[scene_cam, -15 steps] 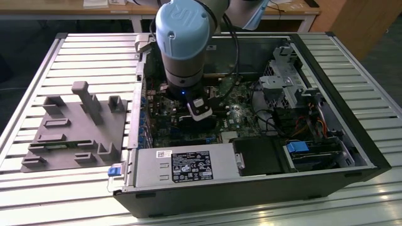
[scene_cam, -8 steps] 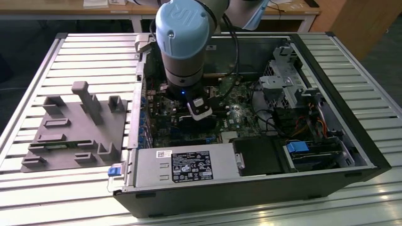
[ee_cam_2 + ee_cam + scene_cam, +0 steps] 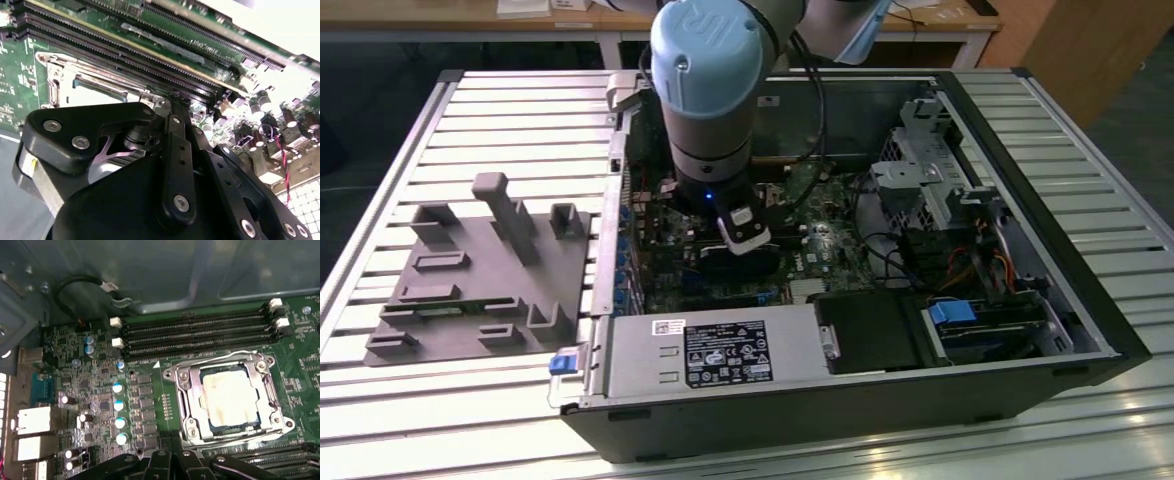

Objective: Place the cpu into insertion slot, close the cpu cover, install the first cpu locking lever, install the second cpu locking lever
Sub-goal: 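Install the second cpu locking lever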

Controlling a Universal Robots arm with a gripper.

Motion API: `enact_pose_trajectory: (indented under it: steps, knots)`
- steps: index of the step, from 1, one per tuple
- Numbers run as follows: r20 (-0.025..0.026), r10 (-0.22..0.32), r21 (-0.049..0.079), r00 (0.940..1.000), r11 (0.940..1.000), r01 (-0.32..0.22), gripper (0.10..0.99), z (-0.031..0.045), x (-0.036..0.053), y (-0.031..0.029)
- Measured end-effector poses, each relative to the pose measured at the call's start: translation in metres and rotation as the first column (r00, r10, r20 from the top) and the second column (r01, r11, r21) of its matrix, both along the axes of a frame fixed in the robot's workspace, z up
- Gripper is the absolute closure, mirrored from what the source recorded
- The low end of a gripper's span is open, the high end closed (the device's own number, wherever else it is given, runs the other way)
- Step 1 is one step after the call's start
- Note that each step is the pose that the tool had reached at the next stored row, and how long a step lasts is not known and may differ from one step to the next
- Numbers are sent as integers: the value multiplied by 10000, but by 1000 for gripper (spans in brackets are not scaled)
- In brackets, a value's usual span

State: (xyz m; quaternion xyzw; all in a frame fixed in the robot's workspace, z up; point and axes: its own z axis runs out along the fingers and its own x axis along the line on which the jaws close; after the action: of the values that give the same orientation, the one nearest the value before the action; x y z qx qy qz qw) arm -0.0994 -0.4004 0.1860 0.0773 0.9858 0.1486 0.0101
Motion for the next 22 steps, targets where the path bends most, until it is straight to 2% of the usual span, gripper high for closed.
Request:
enact_pose_trajectory:
  steps: [5,8,12,20,22]
  knots:
    - [26,1,-30,10000,10000,-1,984,11,-2,5]
    - [33,0,-27,10000,10000,0,984,55,-2,6]
    - [32,0,-30,10000,10000,0,984,161,-3,6]
    - [33,0,-32,10000,10000,1,984,443,-3,6]
    - [32,0,-31,10000,10000,0,984,491,1,6]
